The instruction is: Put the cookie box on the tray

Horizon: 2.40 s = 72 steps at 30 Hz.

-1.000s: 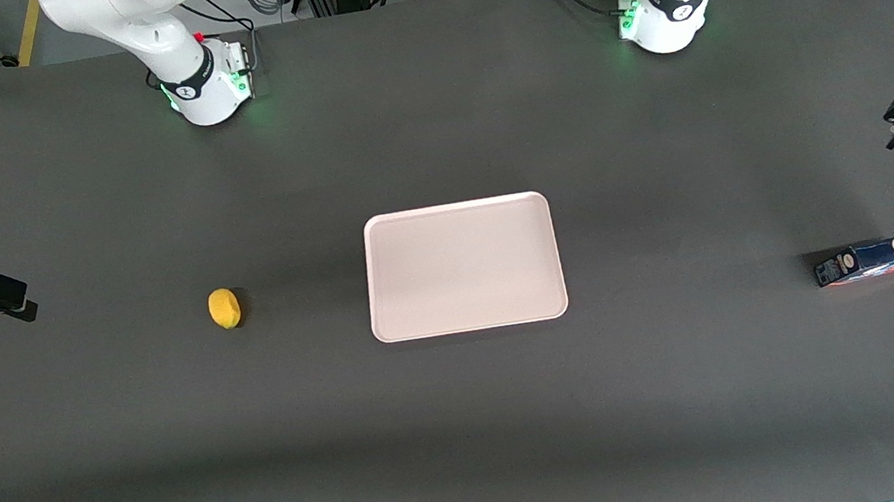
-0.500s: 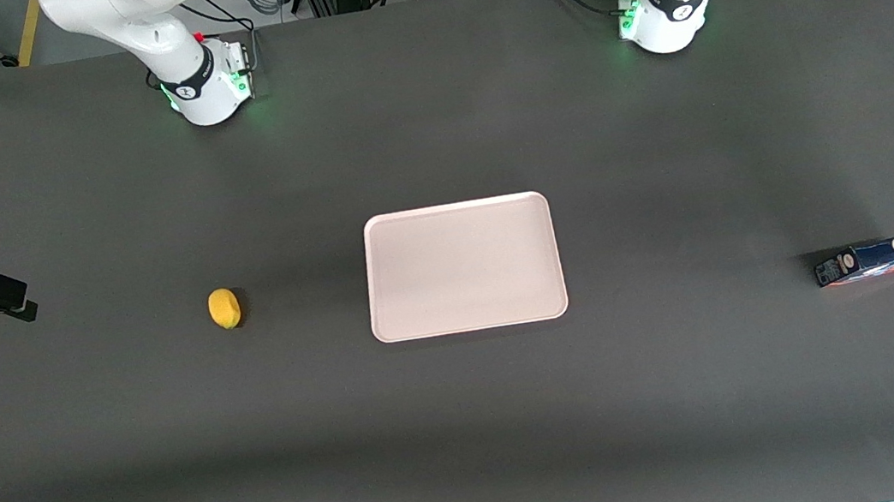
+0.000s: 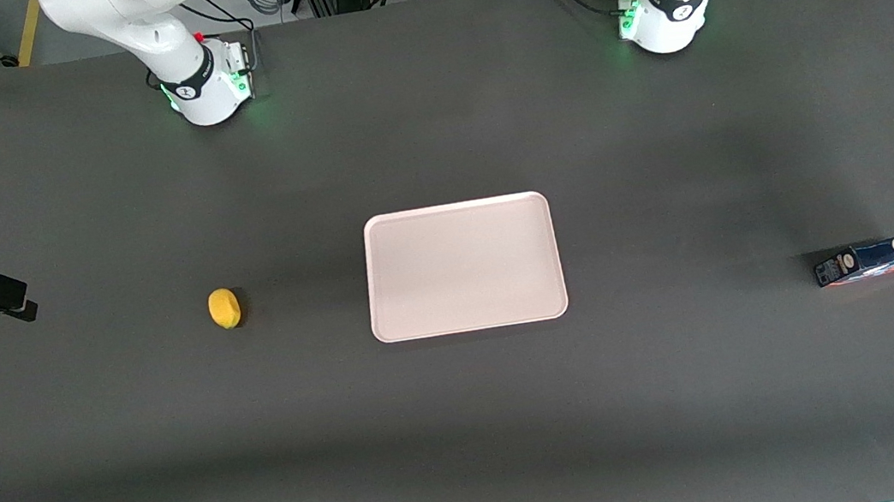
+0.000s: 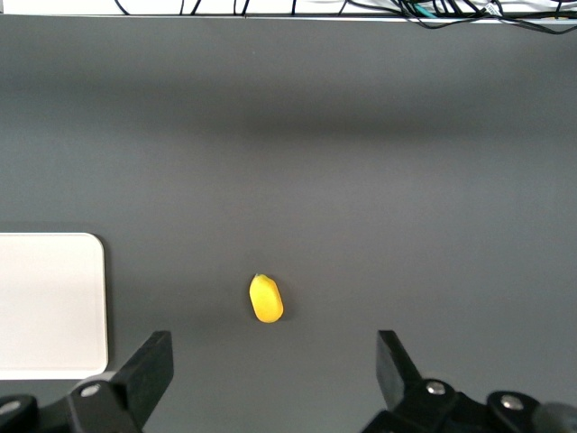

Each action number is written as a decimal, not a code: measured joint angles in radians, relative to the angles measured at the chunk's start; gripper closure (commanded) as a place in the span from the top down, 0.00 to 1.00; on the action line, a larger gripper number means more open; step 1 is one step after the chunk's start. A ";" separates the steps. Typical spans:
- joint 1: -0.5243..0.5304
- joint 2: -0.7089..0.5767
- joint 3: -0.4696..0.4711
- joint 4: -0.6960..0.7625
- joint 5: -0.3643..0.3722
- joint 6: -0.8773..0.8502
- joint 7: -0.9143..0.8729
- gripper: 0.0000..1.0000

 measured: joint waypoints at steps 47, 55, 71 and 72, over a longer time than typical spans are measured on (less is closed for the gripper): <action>0.056 0.176 0.040 -0.220 -0.223 0.458 0.259 1.00; 0.064 0.190 0.040 -0.236 -0.243 0.473 0.263 0.92; 0.064 0.192 0.039 -0.241 -0.250 0.480 0.263 0.33; 0.064 0.192 0.039 -0.241 -0.250 0.480 0.263 0.33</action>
